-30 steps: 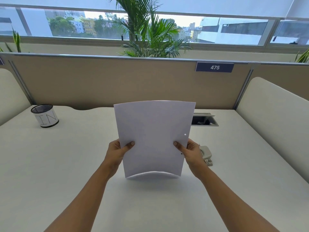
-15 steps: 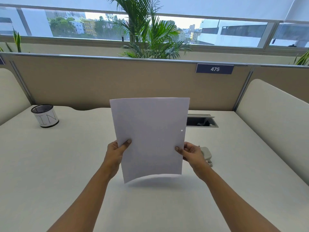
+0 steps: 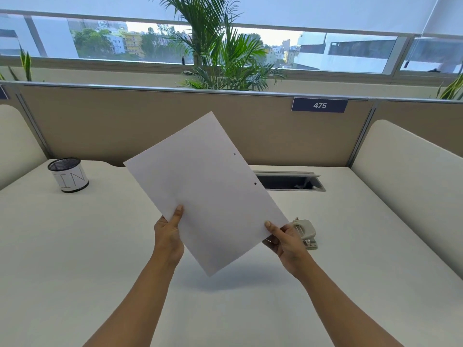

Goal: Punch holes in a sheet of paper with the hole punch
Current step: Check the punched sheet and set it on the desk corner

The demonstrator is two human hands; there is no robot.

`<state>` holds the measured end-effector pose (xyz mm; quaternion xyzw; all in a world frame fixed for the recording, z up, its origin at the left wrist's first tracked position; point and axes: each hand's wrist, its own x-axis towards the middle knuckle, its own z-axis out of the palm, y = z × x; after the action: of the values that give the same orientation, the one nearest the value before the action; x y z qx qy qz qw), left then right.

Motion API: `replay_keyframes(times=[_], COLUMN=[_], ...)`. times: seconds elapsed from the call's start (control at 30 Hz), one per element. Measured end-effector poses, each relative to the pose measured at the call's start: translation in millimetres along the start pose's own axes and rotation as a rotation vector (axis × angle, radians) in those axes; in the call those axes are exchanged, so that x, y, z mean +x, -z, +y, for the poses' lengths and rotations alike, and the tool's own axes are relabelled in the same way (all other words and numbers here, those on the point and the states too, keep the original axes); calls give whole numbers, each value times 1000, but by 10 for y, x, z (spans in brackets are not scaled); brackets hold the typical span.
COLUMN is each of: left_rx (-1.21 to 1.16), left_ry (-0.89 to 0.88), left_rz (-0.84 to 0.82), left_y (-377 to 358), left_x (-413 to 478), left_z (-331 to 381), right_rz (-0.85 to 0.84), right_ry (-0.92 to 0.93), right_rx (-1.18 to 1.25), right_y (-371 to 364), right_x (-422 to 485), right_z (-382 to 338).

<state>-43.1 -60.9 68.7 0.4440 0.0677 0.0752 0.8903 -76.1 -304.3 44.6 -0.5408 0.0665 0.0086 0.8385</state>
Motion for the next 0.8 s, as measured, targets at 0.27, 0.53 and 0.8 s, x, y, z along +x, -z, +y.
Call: replay_keyframes(times=[0.27,0.53,0.8], left_rx=[-73,14,766], left_ry=[35,-58,157], left_rz=[25,64,-250], left_y=[-105,204,576], left_x=[-85,231,414], left_z=[-76,299,579], right_rz=[-28,51,94], right_ry=[63,140,153], right_rx=[18,-197,-345], right_y=[-253,-37,105], right_x=[-27,38,78], right_z=[141,-150,-267])
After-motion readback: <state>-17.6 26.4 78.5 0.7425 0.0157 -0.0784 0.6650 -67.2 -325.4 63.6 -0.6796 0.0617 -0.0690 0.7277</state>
